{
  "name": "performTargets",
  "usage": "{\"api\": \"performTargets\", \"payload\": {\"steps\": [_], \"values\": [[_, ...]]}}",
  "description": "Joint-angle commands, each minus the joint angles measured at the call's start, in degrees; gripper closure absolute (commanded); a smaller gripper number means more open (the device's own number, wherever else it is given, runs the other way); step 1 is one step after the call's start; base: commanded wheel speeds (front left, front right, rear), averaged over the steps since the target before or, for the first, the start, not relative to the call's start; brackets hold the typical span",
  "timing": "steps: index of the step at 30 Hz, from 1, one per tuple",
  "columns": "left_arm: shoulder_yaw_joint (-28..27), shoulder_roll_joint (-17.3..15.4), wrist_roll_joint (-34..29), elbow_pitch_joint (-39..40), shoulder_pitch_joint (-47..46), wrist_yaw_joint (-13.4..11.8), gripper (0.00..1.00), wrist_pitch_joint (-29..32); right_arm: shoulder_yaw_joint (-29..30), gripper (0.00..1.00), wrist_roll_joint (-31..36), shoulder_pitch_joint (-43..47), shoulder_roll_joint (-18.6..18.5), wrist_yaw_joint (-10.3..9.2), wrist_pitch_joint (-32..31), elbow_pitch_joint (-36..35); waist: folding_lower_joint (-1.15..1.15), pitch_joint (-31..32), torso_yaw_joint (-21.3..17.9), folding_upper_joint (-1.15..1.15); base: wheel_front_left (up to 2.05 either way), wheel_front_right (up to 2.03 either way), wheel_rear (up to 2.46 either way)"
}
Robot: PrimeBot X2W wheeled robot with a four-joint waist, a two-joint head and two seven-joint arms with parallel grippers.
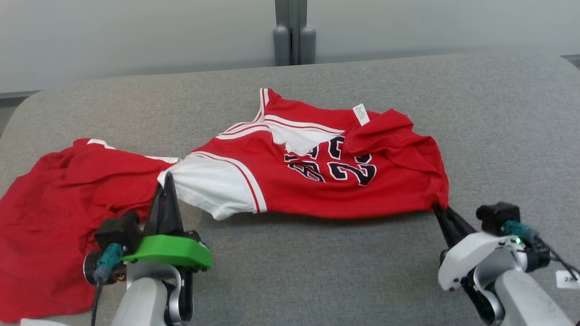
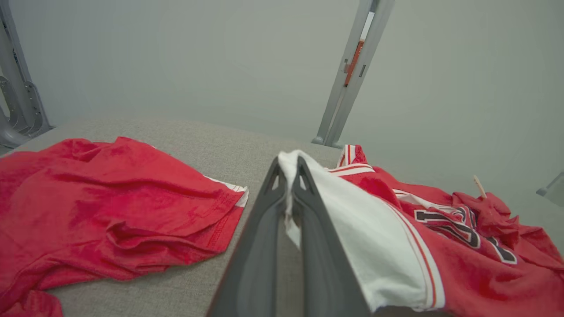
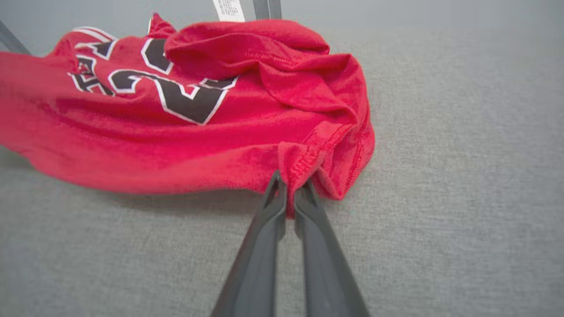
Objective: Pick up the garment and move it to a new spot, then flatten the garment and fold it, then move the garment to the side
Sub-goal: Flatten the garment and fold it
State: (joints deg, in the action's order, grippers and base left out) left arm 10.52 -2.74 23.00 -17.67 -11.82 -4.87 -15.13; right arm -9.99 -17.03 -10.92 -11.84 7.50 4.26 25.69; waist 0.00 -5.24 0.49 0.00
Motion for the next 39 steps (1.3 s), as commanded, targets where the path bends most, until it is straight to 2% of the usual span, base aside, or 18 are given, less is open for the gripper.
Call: {"api": "performTargets", "payload": {"steps": [1,3,7,10,13,19,24,30,34,39], "values": [[-0.2,-0.3,-0.3,0.7,-2.2,0.9,1.0,0.0,-0.8,1.0,-2.7,-1.3,-1.8,-0.02,-1.2,-2.4,0.0,0.1,-0.2,0.0,0.0,0.0,0.0],[-1.0,-0.3,1.0,1.8,-4.9,2.0,1.0,0.0,-2.8,1.0,-9.3,-3.0,-4.2,-0.01,-4.2,-7.7,0.0,0.6,-0.4,0.0,0.0,0.0,0.0],[-2.6,-0.3,5.0,2.7,-12.2,3.6,1.0,0.7,-2.9,1.0,-20.9,-7.5,-8.3,-0.01,-9.2,-16.0,0.0,1.5,-0.7,0.0,0.0,0.0,0.0],[-2.9,-0.5,6.8,3.3,-18.9,4.3,1.0,3.3,-2.2,1.0,-26.9,-11.7,-10.2,-0.01,-11.5,-20.2,0.0,2.4,-0.7,0.0,0.0,0.0,0.0],[-3.8,-0.6,8.8,3.9,-26.1,4.4,1.0,6.5,-1.0,1.0,-31.9,-17.1,-10.7,-0.01,-12.9,-22.9,0.0,3.4,-1.1,0.0,0.0,0.0,0.0],[-4.9,-2.1,10.2,5.3,-37.8,4.0,1.0,11.0,1.9,1.0,-40.4,-25.6,-8.8,-0.01,-16.1,-25.3,0.0,5.0,-1.8,0.0,0.0,0.0,0.0],[-5.4,-3.6,9.7,6.2,-42.2,3.3,1.0,12.6,3.4,1.0,-39.9,-28.2,-9.2,-0.01,-18.4,-26.6,0.0,5.4,-2.1,0.0,0.0,0.0,0.0],[-6.0,-4.1,11.1,7.4,-41.1,2.4,1.0,14.7,5.5,1.0,-37.5,-26.8,-7.8,-0.01,-22.4,-28.6,0.0,3.7,-2.2,0.0,0.0,0.0,0.0],[-5.5,-5.1,10.3,8.2,-41.7,2.0,1.0,16.3,7.8,1.0,-35.5,-28.3,-6.9,0.0,-24.4,-29.8,0.0,-0.6,-2.4,0.0,0.0,0.0,0.0],[-4.8,-6.7,9.4,6.1,-45.6,2.1,1.0,18.0,10.8,1.0,-33.0,-33.6,-7.0,0.0,-24.9,-25.5,0.0,-9.4,-2.5,0.0,0.0,0.0,0.0]]}}
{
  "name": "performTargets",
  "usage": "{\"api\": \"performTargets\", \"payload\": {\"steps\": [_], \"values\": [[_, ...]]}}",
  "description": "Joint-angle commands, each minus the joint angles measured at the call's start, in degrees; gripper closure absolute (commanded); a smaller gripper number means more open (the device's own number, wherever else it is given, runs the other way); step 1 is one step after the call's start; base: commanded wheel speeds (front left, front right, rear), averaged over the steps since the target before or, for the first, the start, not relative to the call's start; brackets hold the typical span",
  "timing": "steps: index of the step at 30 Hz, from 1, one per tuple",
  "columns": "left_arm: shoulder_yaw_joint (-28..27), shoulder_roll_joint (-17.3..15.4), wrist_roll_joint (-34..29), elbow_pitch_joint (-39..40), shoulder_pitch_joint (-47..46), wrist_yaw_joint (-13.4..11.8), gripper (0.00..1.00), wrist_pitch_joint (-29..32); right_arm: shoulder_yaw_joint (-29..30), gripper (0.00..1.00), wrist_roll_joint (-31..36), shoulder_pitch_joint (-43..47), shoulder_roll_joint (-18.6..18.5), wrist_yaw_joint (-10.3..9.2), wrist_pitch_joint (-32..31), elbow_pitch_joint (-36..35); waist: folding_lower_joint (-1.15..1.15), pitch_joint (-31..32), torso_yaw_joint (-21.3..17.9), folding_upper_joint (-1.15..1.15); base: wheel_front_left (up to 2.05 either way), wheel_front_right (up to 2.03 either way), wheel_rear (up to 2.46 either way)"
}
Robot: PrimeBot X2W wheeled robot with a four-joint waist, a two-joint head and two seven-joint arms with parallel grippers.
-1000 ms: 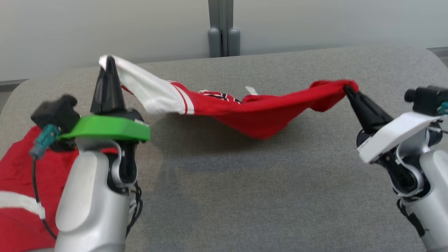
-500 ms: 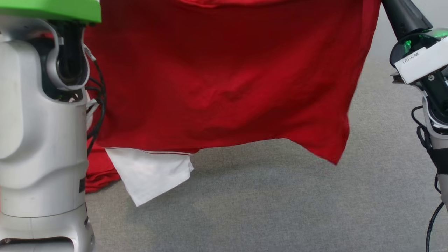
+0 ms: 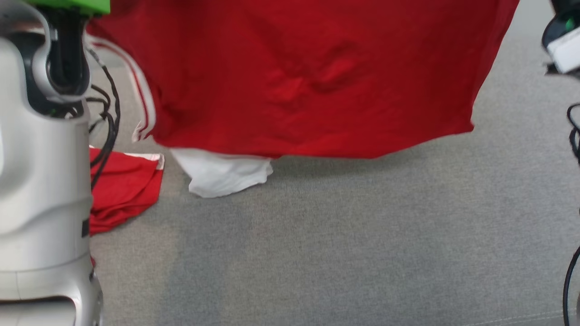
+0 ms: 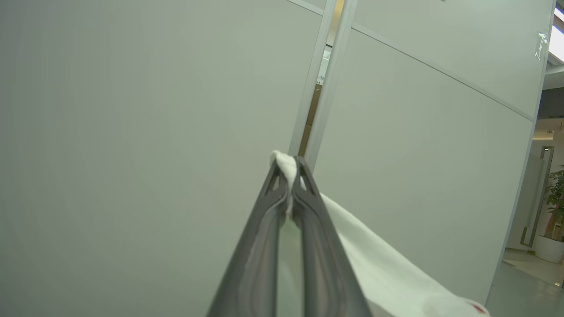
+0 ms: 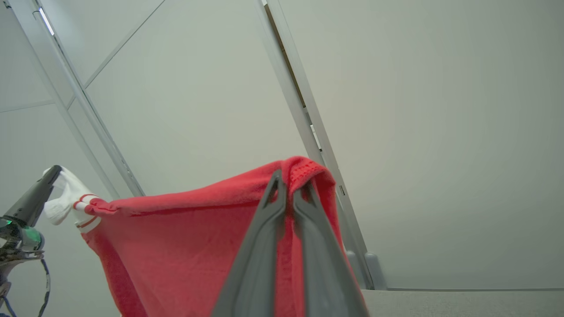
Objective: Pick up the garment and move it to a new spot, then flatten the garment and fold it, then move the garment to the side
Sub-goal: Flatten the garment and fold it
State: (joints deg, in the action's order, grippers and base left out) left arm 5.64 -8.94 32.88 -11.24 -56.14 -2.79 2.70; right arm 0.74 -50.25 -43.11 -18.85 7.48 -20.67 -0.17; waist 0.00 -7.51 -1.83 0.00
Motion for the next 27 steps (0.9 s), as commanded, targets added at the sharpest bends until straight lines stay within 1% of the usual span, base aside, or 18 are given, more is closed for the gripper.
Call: {"api": "performTargets", "payload": {"steps": [1,3,6,10,12,14,17,19,21,24,27], "values": [[0.3,-0.9,-0.7,-1.3,-2.3,0.3,1.0,0.4,0.2,1.0,0.5,-2.9,0.0,0.02,0.2,1.5,0.0,-8.8,-0.1,0.0,0.0,0.0,0.0],[0.8,-1.0,-0.5,-5.0,-4.8,1.0,1.0,0.9,0.0,1.0,2.7,-6.3,-0.9,0.01,1.7,5.2,0.0,-11.9,0.3,0.0,0.0,0.0,0.0],[1.0,-2.0,-1.4,-9.1,-11.3,1.1,1.0,1.7,-2.0,1.0,3.9,-13.1,-1.0,0.02,3.0,9.0,0.0,-17.1,0.4,0.0,0.0,0.0,0.0],[2.0,-2.1,-3.2,-16.5,-20.3,1.5,1.0,0.6,-4.6,1.0,5.9,-24.0,-0.9,0.01,7.7,16.9,0.0,-22.8,0.5,0.0,0.0,0.0,0.0],[2.0,-1.9,-3.8,-20.2,-25.8,1.2,1.0,-1.2,-6.2,1.0,7.7,-29.8,-0.9,0.01,11.2,21.3,0.0,-24.8,0.5,0.0,0.0,0.0,0.0],[1.7,-1.7,-4.2,-24.0,-31.2,1.0,1.0,-3.6,-8.3,1.0,10.2,-35.6,-1.4,0.01,16.1,25.3,0.0,-26.4,0.6,0.0,0.0,0.0,0.0],[1.4,-1.7,-5.5,-29.4,-39.1,0.3,1.0,-8.5,-9.7,1.0,11.2,-42.4,-1.5,-0.01,25.3,31.6,0.0,-28.4,0.9,0.0,0.0,0.0,0.0],[0.8,-0.7,-5.1,-32.5,-42.7,0.8,1.0,-11.7,-11.4,1.0,12.2,-45.0,-1.8,-0.03,30.8,35.8,0.0,-28.7,1.2,0.0,0.0,0.0,0.0],[0.1,-0.2,-4.5,-35.0,-45.9,1.4,1.0,-14.3,-13.2,1.0,11.9,-47.3,-2.0,-0.02,33.8,38.4,0.0,-28.8,1.6,0.0,0.0,0.0,0.0],[-0.4,0.6,-4.1,-37.6,-48.4,2.3,1.0,-16.6,-14.9,1.0,10.8,-48.6,-2.2,-0.03,35.5,41.0,0.0,-29.0,2.1,0.0,0.0,0.0,0.0],[0.6,1.7,-4.9,-40.3,-47.5,4.0,1.0,-17.5,-17.6,1.0,8.8,-46.2,-2.2,-0.02,35.9,42.5,0.0,-29.0,2.9,0.0,0.0,0.0,0.0]]}}
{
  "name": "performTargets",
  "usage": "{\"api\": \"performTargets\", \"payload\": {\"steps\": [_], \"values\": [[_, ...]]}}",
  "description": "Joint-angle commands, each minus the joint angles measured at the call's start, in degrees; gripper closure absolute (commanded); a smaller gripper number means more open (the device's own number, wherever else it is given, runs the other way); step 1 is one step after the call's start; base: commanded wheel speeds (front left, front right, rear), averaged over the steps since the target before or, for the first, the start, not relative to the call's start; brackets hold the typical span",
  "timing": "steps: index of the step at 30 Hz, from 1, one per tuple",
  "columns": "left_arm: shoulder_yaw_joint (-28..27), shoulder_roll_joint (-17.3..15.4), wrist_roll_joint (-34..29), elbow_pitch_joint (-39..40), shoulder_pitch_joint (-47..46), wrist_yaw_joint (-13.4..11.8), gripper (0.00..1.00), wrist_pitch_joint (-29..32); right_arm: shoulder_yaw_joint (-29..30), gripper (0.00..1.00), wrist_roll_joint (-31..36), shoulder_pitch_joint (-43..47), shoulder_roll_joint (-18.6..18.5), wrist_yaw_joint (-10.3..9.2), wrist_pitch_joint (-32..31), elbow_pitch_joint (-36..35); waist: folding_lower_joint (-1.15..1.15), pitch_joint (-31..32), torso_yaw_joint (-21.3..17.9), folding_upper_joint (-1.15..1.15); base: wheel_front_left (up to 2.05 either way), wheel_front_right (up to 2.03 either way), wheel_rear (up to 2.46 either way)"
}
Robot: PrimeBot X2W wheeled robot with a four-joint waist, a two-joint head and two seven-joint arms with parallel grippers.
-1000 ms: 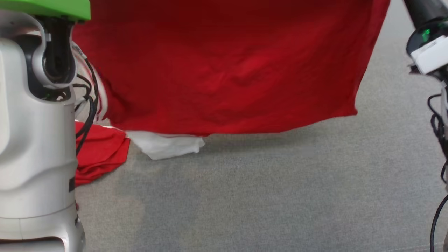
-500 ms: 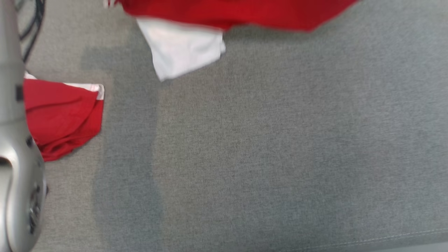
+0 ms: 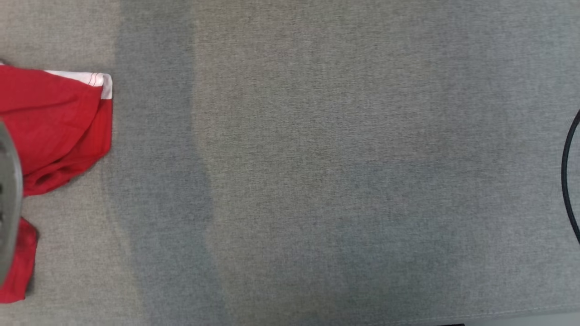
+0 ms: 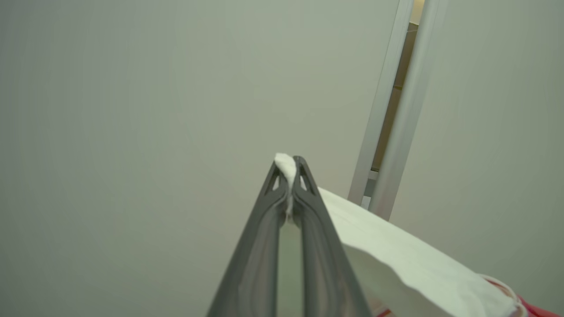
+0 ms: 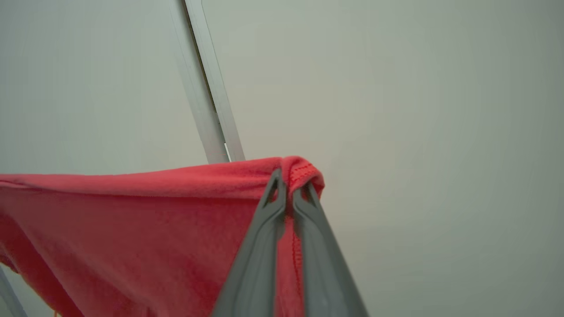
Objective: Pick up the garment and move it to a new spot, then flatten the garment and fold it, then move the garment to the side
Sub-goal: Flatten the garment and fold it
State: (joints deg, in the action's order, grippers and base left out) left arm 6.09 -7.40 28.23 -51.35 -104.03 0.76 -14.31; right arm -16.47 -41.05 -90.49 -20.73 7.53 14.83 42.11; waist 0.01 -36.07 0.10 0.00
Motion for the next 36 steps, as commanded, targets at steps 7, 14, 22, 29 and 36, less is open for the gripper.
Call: {"api": "performTargets", "payload": {"steps": [7,14,22,29,36], "values": [[2.1,1.7,-2.5,-1.2,8.4,3.9,1.0,-0.9,-3.3,1.0,-4.3,9.9,-1.5,-0.07,0.4,-0.4,-0.01,0.4,2.5,0.0,0.0,0.0,0.0],[3.0,-0.7,-8.5,3.7,26.8,4.4,1.0,-0.9,-9.9,1.0,-11.5,22.7,-2.6,-0.04,0.4,0.4,-0.01,4.5,3.3,0.0,0.0,0.0,0.0],[3.2,-4.1,-12.0,6.8,46.9,5.5,1.0,-0.9,-20.5,1.0,-19.6,34.2,-5.7,-0.06,-0.6,1.1,-0.01,12.5,3.4,0.0,0.0,0.0,0.0],[6.8,-7.8,-13.4,8.8,61.5,6.5,1.0,-0.9,-30.8,1.0,-24.3,39.5,-9.9,-0.08,-2.4,-2.4,-0.01,18.9,5.0,0.0,0.0,0.0,0.0],[13.3,-10.2,-11.3,9.8,69.9,6.7,1.0,-0.4,-39.1,1.0,-24.9,41.4,-13.2,-0.08,-2.7,-1.8,-0.01,22.8,6.2,0.0,0.0,0.0,0.0]]}}
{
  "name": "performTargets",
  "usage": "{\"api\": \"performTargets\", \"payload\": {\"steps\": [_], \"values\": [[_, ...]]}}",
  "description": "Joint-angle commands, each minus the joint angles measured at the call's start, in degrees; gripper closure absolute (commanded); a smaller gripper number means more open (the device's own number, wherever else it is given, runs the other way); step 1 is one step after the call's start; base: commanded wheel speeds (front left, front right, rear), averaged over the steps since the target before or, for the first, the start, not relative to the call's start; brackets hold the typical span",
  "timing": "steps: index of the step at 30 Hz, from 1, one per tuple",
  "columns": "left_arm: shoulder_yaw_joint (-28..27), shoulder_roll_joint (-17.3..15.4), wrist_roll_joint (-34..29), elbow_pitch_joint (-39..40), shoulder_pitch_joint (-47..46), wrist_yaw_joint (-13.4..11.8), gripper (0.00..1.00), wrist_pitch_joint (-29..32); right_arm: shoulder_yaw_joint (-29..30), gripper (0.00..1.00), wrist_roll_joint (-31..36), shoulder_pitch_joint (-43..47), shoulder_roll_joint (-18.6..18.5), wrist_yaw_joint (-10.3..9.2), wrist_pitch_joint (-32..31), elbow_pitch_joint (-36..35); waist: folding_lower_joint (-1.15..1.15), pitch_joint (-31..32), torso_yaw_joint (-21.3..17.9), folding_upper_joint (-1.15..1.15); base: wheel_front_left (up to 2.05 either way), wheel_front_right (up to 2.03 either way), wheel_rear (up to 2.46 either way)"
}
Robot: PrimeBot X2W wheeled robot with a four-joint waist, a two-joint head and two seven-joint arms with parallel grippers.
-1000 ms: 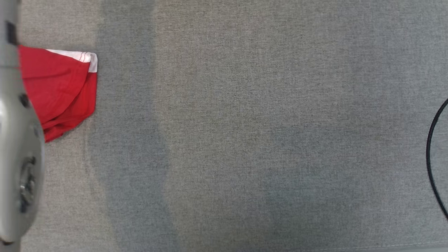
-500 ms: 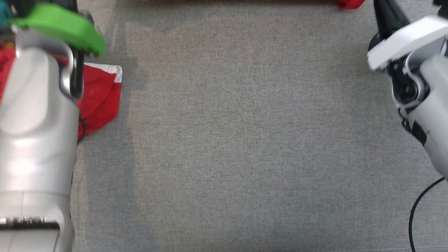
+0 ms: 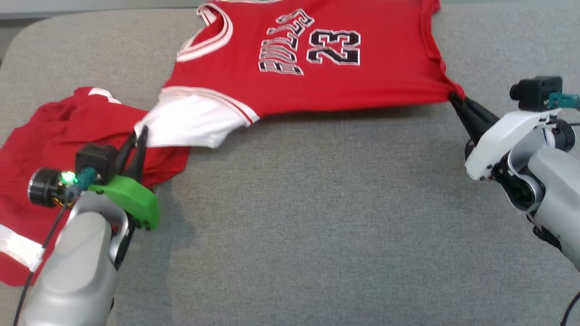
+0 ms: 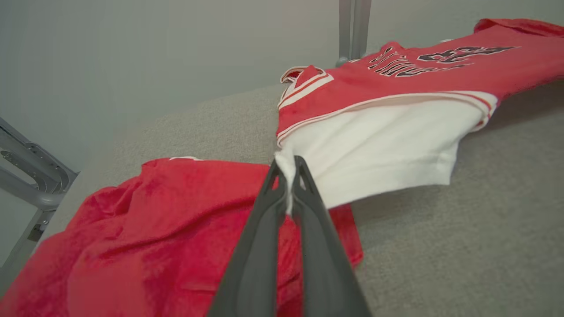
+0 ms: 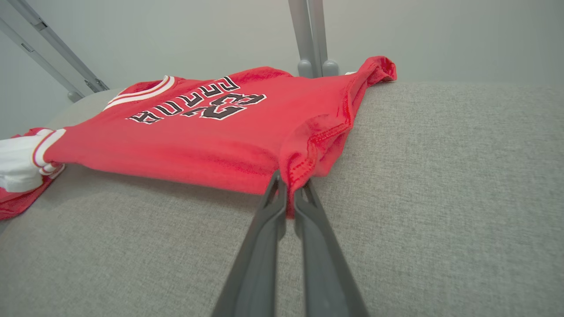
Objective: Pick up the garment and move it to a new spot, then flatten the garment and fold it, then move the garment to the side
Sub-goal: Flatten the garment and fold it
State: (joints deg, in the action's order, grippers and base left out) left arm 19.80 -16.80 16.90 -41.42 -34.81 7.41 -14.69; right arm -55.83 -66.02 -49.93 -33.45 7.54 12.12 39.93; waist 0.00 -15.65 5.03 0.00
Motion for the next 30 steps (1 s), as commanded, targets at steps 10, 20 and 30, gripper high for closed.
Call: {"api": "performTargets", "payload": {"steps": [10,20,30], "values": [[11.2,-3.5,4.5,6.3,7.8,0.0,1.0,1.5,-9.1,1.0,-3.4,3.6,-5.8,-0.1,-3.7,2.2,0.0,7.2,2.0,0.0,0.0,0.0,0.0],[16.1,-7.2,9.1,15.6,15.0,-0.1,1.0,6.0,-14.1,1.0,-10.1,9.2,-10.9,-0.1,-8.5,-4.2,0.0,11.0,2.0,0.0,0.0,0.0,0.0],[16.5,-13.3,11.3,27.1,25.3,-1.9,1.0,11.0,-16.7,1.0,-12.5,15.9,-17.3,-0.1,-16.1,-14.3,0.0,14.8,1.3,0.0,0.0,0.0,0.0]]}}
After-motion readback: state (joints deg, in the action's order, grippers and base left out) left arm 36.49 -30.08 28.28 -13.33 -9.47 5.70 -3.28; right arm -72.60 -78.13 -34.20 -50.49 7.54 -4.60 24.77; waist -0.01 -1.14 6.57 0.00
